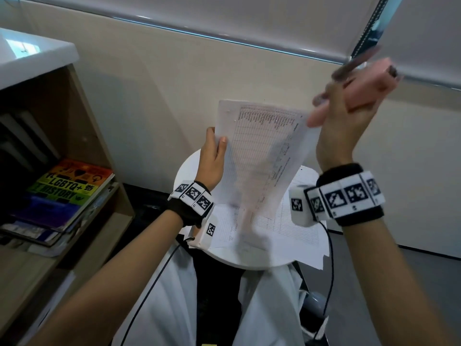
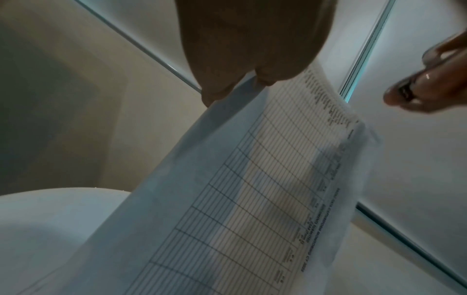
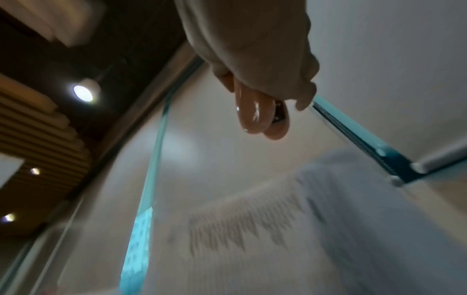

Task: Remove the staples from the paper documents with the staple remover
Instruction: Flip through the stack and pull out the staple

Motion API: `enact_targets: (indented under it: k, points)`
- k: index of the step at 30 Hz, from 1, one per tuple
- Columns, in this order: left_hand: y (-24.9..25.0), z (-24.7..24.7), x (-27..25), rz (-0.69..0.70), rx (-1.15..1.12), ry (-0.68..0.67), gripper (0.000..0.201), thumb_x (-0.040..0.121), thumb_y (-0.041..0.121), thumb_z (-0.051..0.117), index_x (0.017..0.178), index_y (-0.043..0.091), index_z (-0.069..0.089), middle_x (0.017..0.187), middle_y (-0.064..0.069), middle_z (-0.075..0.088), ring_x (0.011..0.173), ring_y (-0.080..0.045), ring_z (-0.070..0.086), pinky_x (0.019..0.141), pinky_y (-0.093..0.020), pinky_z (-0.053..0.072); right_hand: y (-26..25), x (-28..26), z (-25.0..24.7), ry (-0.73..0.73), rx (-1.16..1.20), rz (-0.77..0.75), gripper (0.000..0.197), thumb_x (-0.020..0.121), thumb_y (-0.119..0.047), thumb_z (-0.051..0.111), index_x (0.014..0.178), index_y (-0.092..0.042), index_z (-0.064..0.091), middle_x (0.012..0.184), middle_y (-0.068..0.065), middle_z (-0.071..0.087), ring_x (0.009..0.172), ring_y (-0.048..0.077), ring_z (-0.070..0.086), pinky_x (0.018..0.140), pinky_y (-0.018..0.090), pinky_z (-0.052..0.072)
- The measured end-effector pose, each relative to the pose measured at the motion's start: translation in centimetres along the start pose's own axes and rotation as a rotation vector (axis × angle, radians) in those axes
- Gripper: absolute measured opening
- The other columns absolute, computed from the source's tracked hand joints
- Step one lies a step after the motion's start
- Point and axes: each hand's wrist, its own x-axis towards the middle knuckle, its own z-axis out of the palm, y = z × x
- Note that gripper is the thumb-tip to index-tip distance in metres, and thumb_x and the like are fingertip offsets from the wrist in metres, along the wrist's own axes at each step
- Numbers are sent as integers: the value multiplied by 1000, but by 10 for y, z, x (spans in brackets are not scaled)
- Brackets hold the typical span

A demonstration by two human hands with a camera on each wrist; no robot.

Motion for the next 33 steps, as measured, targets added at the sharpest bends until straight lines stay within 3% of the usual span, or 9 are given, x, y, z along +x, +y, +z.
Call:
enact_targets:
  k: [6,10,13,17,21,24,27,30,33]
  points:
    - [-3,1,0,7,-18,-8,11,102,20,35,101,9,36,95,-5,56,84,-16,57,77,-40,51,-4,-5,79,-65,139,73,23,86,-3,61,102,13,55,73,10,56,45,8,54,41,22,44]
    - [-3,2,0,14,10,-28,12,102,21,35,98,9,33,88,-10,54,78,-17,54,72,-40,48,19,-26,105,-101,114,68,41,77,-15,64,105,14,55,74,13,62,45,12,56,41,29,48]
    - [-8,2,2,28,30,-5,12,102,19,36,98,9,33,78,3,50,65,3,49,63,-20,44,33,-33,110,-147,9,-3,26,74,-20,64,92,-2,58,66,7,64,43,5,58,44,28,49]
    - [-10,1,4,29,38,15,11,102,17,37,96,8,33,69,11,41,57,6,45,56,-9,37,47,-34,110,-161,-155,-119,37,65,-44,62,83,-11,62,59,-5,64,52,15,63,55,42,56]
    - [-8,-1,5,34,44,-4,4,102,19,36,98,19,36,74,11,44,62,2,44,62,-12,40,62,-31,109,-221,-257,-185,40,66,-40,60,75,-1,65,57,-1,63,50,21,61,53,40,54]
    - [-4,1,4,22,58,-19,9,103,18,35,107,11,39,78,15,42,66,10,47,65,-12,41,64,-31,111,-251,-278,-216,20,62,-33,60,63,-13,57,51,-14,51,45,6,50,47,29,45]
    - [-3,3,4,43,60,-15,10,102,18,35,100,9,34,81,-4,48,70,-11,46,70,-39,45,61,-29,113,-280,-234,-195,13,61,-26,62,64,-16,54,51,-18,47,44,0,46,48,22,38]
    - [3,4,6,36,71,-1,11,102,20,36,98,10,33,82,-7,46,72,-15,44,70,-40,44,59,-23,109,-282,-232,-227,21,62,-31,61,66,-11,57,52,-13,53,45,3,51,48,25,45]
    - [5,2,10,29,66,24,14,102,20,37,95,8,34,74,-1,47,63,-4,45,63,-36,41,41,-23,103,-292,-78,-269,10,69,-18,66,72,-15,57,48,-9,59,45,9,58,48,27,52]
